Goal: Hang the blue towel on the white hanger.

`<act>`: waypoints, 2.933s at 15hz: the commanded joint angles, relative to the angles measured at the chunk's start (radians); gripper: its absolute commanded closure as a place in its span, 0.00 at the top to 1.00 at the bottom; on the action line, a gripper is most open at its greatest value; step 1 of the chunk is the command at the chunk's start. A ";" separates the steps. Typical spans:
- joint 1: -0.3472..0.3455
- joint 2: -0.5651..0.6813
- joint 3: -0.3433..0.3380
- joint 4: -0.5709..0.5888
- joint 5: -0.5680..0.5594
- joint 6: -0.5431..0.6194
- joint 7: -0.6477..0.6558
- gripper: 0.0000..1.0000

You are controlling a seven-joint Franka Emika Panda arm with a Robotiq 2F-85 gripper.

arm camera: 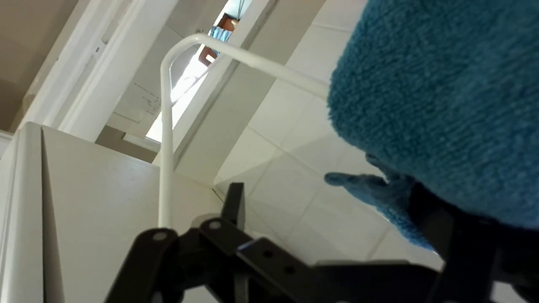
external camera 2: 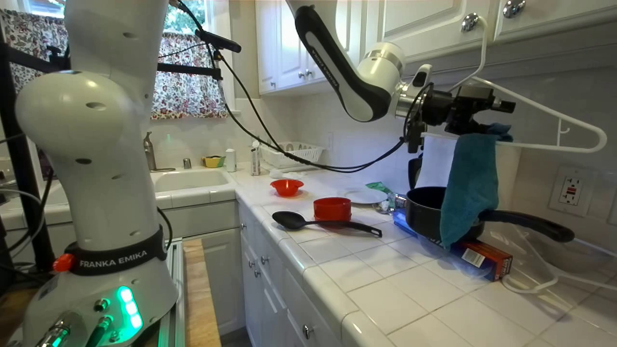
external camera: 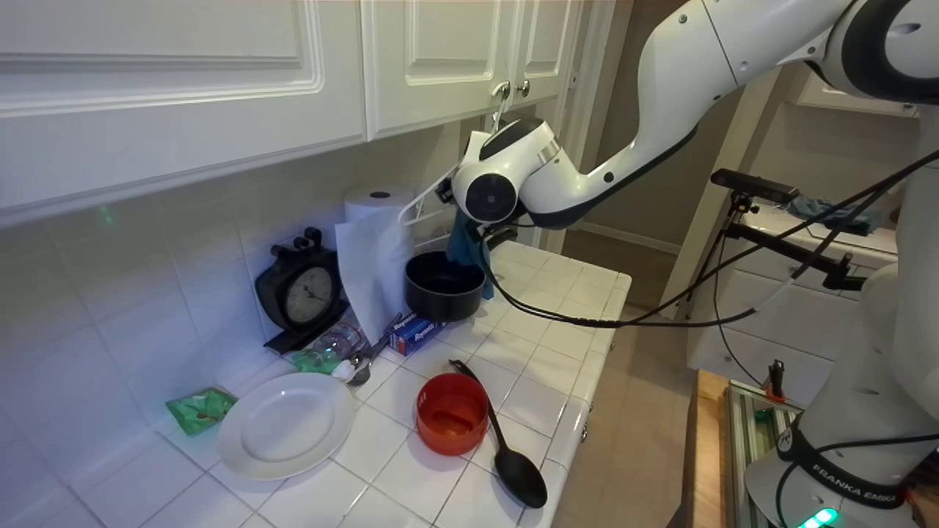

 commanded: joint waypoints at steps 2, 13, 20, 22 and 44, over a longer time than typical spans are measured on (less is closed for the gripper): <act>-0.007 -0.054 0.007 -0.057 -0.014 0.053 0.005 1.00; -0.008 -0.150 0.000 -0.174 -0.028 0.082 0.048 1.00; -0.033 -0.214 -0.018 -0.242 -0.112 0.272 0.026 1.00; -0.043 -0.241 -0.030 -0.254 -0.141 0.341 0.018 1.00; -0.088 -0.383 -0.165 -0.442 -0.130 0.719 -0.149 1.00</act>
